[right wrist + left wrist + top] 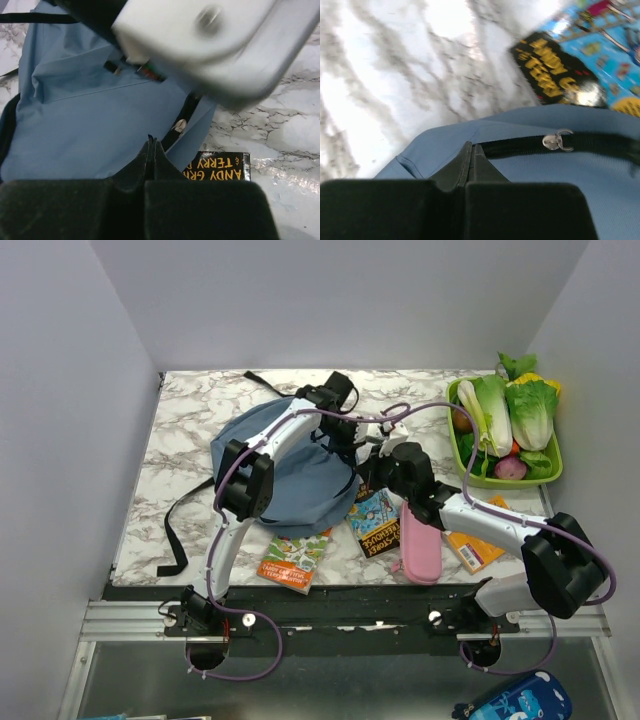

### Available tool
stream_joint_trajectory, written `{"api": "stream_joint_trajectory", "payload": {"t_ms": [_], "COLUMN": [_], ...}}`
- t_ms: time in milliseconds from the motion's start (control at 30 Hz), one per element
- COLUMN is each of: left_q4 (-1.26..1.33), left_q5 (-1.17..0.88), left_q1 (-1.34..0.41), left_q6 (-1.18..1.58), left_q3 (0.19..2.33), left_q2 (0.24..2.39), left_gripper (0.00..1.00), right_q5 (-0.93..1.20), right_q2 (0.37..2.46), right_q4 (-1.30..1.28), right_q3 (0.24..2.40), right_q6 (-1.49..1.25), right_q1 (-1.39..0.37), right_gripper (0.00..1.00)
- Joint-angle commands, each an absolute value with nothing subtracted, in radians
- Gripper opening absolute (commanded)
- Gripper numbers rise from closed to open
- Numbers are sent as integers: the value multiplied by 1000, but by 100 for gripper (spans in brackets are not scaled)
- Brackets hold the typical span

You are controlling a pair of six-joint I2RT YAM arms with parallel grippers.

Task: Pack the student bag
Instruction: Unzip the student bag at the center of the board.

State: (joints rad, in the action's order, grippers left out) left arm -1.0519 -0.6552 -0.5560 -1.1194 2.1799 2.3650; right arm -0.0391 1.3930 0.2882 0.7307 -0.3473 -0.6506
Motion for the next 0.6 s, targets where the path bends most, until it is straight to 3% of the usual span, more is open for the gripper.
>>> {"api": "stream_joint_trajectory", "payload": {"t_ms": [0, 333, 500, 533, 567], "left_q4": [-669, -508, -500, -496, -488], "left_q5": [-532, -275, -365, -391, -431], "left_q1": [-500, -426, -403, -402, -403], "left_q6": [-784, -529, -549, -555, -563], "left_q3": [2181, 2192, 2091, 2065, 2040], "left_q2": [2364, 2370, 2309, 2292, 2275], "left_gripper": [0, 0, 0, 0, 0], "right_q5": [-63, -35, -89, -119, -121], "right_q2": [1362, 1364, 1390, 1394, 1407], "right_q4": [325, 313, 275, 259, 258], "right_q3": [733, 759, 790, 805, 819], "right_q6": [-341, -331, -325, -301, -289], "right_q1": [-650, -650, -650, -647, -640], "right_gripper": [1, 1, 1, 7, 20]}}
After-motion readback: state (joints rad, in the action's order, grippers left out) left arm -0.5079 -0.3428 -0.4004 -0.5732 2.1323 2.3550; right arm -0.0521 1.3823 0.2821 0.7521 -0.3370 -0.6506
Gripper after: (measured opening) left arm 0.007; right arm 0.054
